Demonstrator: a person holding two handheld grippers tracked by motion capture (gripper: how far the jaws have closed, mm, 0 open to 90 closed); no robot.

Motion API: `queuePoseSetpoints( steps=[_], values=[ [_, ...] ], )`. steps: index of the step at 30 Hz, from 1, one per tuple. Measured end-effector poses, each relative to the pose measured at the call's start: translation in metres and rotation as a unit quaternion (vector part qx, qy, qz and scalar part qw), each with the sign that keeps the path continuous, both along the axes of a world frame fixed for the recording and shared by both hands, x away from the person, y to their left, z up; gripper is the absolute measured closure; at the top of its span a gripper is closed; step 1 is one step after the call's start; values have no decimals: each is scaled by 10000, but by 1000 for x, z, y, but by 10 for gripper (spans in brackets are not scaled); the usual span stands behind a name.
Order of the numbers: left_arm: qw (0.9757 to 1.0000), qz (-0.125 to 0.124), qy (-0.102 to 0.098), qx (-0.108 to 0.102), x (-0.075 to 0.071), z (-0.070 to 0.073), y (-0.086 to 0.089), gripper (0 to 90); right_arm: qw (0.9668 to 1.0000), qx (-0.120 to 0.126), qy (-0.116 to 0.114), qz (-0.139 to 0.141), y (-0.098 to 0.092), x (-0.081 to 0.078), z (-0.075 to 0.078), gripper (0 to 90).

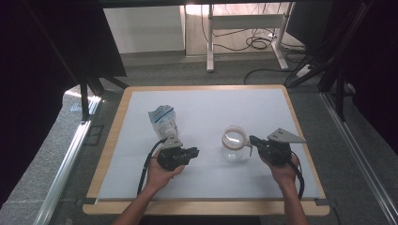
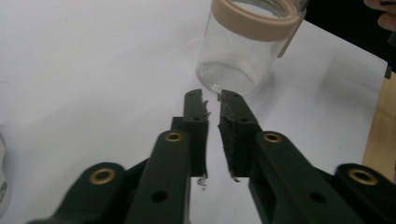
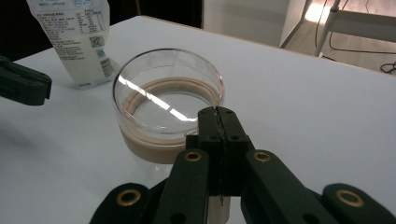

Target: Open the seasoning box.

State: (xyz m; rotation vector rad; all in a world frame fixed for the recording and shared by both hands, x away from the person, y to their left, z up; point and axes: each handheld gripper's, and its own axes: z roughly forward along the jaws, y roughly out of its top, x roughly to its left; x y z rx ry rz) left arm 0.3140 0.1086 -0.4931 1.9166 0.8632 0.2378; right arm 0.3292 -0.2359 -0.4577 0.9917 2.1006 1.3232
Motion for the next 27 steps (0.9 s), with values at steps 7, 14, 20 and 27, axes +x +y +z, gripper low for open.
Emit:
queuePoseSetpoints(
  steps=[7, 14, 20, 27],
  values=[
    [10000, -64, 67, 9, 12, -1, -11, 895, 10000, 2, 10, -6, -1, 0, -1, 900],
    [9997, -191, 70, -131, 26, 10, -31, 898, 10000, 8, 10, -6, 0, 1, -1, 900],
    [9993, -322, 63, -161, 37, 18, -50, 899, 10000, 24, 2, 9, 0, 1, -2, 900],
    [9990, -428, 94, -110, 45, 23, -65, 899, 10000, 29, 2, 30, -1, 1, -2, 900]
  ],
)
